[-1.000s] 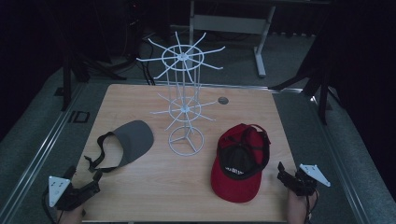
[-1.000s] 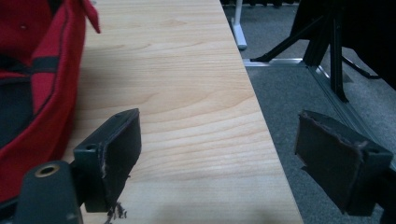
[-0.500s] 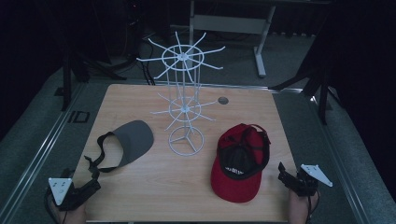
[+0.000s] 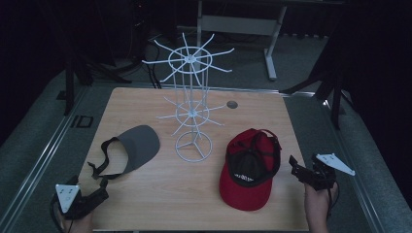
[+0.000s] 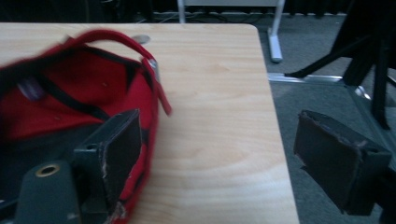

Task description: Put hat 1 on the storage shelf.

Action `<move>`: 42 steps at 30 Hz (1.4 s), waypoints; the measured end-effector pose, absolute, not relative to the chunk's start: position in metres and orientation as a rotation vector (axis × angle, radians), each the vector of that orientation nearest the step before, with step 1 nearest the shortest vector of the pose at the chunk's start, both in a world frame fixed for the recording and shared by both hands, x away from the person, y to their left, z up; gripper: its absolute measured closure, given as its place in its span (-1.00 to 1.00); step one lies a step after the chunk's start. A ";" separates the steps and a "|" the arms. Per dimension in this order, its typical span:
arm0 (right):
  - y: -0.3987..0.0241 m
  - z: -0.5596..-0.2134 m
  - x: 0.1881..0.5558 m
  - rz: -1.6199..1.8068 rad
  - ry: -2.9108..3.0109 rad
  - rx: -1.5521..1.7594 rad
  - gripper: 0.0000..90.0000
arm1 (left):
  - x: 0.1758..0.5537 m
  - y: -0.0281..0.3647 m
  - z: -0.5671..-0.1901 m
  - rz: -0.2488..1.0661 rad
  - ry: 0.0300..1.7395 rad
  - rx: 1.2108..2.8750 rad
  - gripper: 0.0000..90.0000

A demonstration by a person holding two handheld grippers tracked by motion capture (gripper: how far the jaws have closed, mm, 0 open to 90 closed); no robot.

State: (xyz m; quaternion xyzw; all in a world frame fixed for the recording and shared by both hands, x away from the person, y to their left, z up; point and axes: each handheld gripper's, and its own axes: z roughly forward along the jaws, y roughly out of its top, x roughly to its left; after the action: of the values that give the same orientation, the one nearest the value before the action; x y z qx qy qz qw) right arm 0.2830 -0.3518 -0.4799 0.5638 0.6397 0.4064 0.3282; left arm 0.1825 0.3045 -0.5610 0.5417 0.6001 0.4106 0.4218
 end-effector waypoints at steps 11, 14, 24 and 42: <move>-0.334 -0.464 0.303 1.059 1.788 1.444 -0.73 | 0.182 0.298 -0.558 0.991 1.498 1.380 -0.86; -0.330 -0.462 0.312 1.041 1.821 1.452 -0.69 | 0.182 0.296 -0.557 0.950 1.504 1.397 -0.84; -0.316 -0.473 0.341 1.067 1.949 1.476 -0.73 | 0.181 0.284 -0.552 0.922 1.469 1.465 -0.84; -0.287 -0.524 0.358 0.951 2.041 1.490 -0.48 | 0.181 0.283 -0.551 0.928 1.466 1.479 -0.83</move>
State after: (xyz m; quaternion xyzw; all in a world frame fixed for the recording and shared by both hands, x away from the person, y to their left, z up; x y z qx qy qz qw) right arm 0.3579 -0.2873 -0.5240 0.5384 0.7375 0.3438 0.2190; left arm 0.1807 0.2831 -0.5515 0.5895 0.5843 0.3699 0.4175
